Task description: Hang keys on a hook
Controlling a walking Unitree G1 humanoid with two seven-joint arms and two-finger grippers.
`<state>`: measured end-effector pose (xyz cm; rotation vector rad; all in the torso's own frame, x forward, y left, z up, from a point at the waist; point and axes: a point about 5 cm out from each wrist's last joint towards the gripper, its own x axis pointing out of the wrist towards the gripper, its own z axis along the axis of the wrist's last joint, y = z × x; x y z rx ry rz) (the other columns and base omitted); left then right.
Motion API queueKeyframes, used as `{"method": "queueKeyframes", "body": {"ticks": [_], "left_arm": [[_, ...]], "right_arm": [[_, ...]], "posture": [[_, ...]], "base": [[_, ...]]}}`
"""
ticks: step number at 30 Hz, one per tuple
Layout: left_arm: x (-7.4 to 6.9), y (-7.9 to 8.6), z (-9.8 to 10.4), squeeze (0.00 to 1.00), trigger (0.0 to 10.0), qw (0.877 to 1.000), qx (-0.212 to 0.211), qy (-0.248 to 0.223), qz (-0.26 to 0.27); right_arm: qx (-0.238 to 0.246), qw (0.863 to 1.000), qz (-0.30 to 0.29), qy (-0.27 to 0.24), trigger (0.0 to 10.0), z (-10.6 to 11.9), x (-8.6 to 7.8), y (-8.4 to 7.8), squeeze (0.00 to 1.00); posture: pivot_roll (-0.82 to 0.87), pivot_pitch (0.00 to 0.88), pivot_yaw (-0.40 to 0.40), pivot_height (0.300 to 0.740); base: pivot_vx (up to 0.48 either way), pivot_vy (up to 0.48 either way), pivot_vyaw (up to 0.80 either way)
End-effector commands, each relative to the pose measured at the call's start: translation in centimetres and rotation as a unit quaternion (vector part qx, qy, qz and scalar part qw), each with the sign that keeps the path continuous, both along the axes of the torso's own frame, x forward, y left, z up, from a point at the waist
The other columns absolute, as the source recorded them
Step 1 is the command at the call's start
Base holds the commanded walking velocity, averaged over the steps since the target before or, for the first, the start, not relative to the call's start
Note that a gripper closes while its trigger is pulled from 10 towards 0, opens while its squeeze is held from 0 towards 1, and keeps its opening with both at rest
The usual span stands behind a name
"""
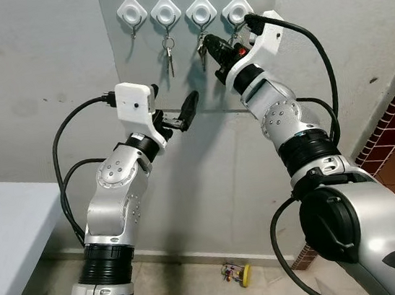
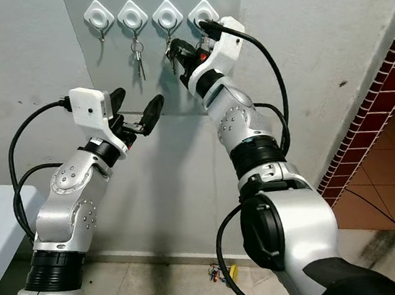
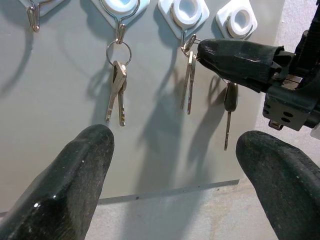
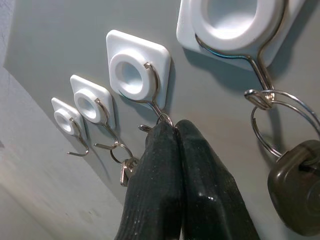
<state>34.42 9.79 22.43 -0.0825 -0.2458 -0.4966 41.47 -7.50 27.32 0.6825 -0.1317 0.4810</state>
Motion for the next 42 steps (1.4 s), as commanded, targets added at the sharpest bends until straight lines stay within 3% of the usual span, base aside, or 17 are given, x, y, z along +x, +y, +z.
{"method": "queueKeyframes", "body": {"ticks": [1,17,20,22,23,26,27,30,33,34,36,37,38,39,42], "left_arm": [[-0.1,0.0,0.5,0.0,10.0,1.0,-0.002,-0.008,-0.001],[0.1,0.0,0.1,0.0,10.0,1.0,0.005,-0.005,0.012],[0.2,0.0,-0.2,0.0,10.0,1.0,0.011,-0.005,0.018],[0.4,0.1,-1.1,0.0,10.0,0.999,0.016,0.004,0.033],[0.4,0.1,-1.1,0.0,10.0,0.999,0.016,0.004,0.033],[0.6,0.5,-2.0,0.0,10.0,0.998,0.031,0.007,0.052],[0.7,0.8,-3.0,0.0,10.0,0.996,0.041,0.016,0.072],[0.7,0.9,-4.4,0.0,10.0,0.995,0.033,0.045,0.077],[0.5,1.1,-5.9,0.0,10.0,0.993,0.057,0.048,0.092],[0.4,1.3,-7.4,0.0,10.0,0.991,0.046,0.078,0.099],[0.4,1.3,-7.4,0.0,10.0,0.991,0.046,0.078,0.099],[0.1,1.4,-9.5,0.0,10.0,0.987,0.053,0.112,0.102],[0.1,1.4,-9.5,0.0,10.0,0.987,0.053,0.112,0.102],[-0.1,1.5,-10.9,0.0,10.0,0.984,0.06,0.129,0.107],[-0.4,1.5,-12.4,0.0,10.0,0.981,0.053,0.149,0.108]], "right_arm": [[0.002,1.0,0.002,-0.013,10.0,0.2,-0.1,-0.2,1.0],[-0.025,0.997,-0.005,-0.067,10.0,-0.2,-1.1,-0.6,1.0],[-0.045,0.996,-0.014,-0.079,10.0,-0.5,-1.4,-0.8,1.0],[-0.106,0.983,-0.045,-0.141,10.0,-1.6,-2.8,-1.8,1.0],[-0.106,0.983,-0.045,-0.141,10.0,-1.6,-2.8,-1.8,1.0],[-0.143,0.979,-0.063,-0.134,10.0,-3.6,-3.5,-2.6,1.0],[-0.153,0.977,-0.084,-0.119,10.0,-5.1,-4.0,-3.5,1.0],[-0.139,0.979,-0.115,-0.096,10.0,-6.6,-4.6,-4.9,1.0],[-0.159,0.974,-0.14,-0.081,10.0,-8.3,-5.5,-6.0,1.0],[-0.167,0.971,-0.163,-0.06,10.0,-10.2,-6.5,-7.0,1.0],[-0.167,0.971,-0.163,-0.06,10.0,-10.2,-6.5,-7.0,1.0],[-0.195,0.964,-0.176,-0.026,10.0,-13.1,-7.7,-8.1,1.0],[-0.195,0.964,-0.176,-0.026,10.0,-13.1,-7.7,-8.1,1.0],[-0.221,0.958,-0.181,0.002,10.0,-15.4,-8.8,-8.8,1.0],[-0.249,0.948,-0.192,0.048,10.0,-18.5,-10.3,-9.7,1.0]], "posture": [[0.03,0.002,-0.056,0.74],[0.02,0.0,-0.053,0.74],[0.02,0.0,-0.052,0.74],[0.02,0.0,-0.052,0.74],[0.02,0.0,-0.052,0.74],[0.02,0.0,-0.045,0.74],[0.02,0.0,-0.045,0.74],[0.02,0.0,-0.043,0.74],[0.01,0.0,-0.034,0.74],[0.01,0.0,-0.031,0.74],[0.01,0.0,-0.031,0.74],[0.0,0.0,-0.019,0.74],[0.0,0.0,-0.019,0.74],[-0.01,0.0,-0.016,0.74],[-0.02,0.0,-0.012,0.74]], "base": [[0.0,0.0,0.0],[0.0,0.0,0.0],[0.0,0.0,0.0],[0.0,0.0,0.0],[0.0,0.0,0.0],[0.0,0.0,0.0],[0.0,0.0,0.0],[0.0,0.0,0.0],[0.0,0.0,0.0],[0.0,0.0,0.0],[0.0,0.0,0.0],[0.0,0.0,0.0],[0.0,0.0,0.0],[0.0,0.0,0.0],[0.0,0.0,0.0]]}}
